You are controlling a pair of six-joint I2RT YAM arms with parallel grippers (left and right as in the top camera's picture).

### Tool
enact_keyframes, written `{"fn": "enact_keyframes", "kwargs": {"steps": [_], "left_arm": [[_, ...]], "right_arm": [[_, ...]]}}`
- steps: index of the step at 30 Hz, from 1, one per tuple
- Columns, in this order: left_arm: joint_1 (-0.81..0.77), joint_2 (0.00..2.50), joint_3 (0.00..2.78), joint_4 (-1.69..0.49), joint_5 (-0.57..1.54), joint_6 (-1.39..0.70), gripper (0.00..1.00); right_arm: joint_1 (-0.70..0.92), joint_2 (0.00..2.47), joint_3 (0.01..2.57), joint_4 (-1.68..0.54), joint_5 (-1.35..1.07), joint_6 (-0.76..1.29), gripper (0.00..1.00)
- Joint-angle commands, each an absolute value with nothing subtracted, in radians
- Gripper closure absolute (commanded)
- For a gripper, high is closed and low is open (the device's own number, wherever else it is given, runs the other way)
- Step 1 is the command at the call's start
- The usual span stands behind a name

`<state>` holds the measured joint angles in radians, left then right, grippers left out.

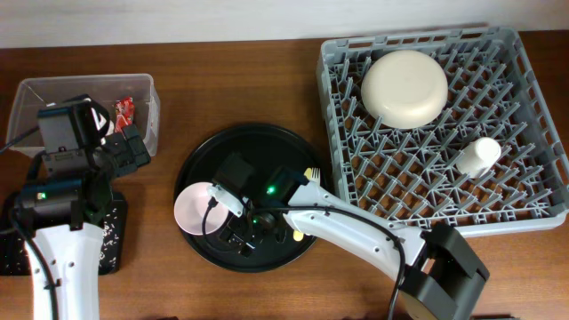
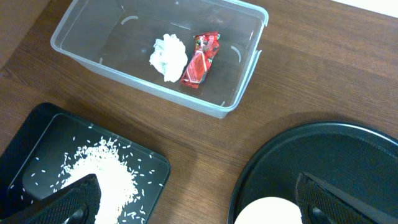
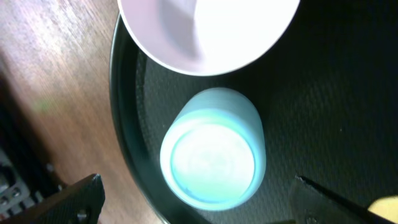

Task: Sort waste into correct bins and load items into the dishwasher rack
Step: 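Move the right gripper to the tray and grasp the light-blue cup, then carry the light-blue cup into the rack beside the white cup and release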

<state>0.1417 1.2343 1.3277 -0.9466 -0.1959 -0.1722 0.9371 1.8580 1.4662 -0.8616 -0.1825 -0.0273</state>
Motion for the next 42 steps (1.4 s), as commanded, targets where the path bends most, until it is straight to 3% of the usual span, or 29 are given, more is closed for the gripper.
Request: {"fn": "enact_keyframes", "kwargs": {"steps": [1,12,23,27,36,42], "left_arm": [[0.145,1.229,1.341,-0.945,-0.207,-0.169,0.0],[0.145,1.229,1.341,-0.945,-0.207,-0.169,0.01],[0.145,1.229,1.341,-0.945,-0.207,-0.169,0.0],[0.145,1.229,1.341,-0.945,-0.207,-0.169,0.0],[0.145,1.229,1.341,-0.945,-0.207,-0.169,0.01],[0.145,1.229,1.341,-0.945,-0.207,-0.169,0.01]], "right_arm": [[0.942,1.86,1.404,-0.792,-0.146,-0.03,0.02],[0.942,1.942,1.379,-0.691,-0.146,-0.03,0.0],[0.942,1.942,1.379,-0.691,-0.147,-0.025,0.35],[0.941,1.928,1.394,-0.696,-0.147,-0.01,0.4],[0.798,1.85,1.786,-1.119,-0.146,0.035,0.47],[0.537,1.839,2.067,-1.46,-0.062,0.095,0.46]]}}
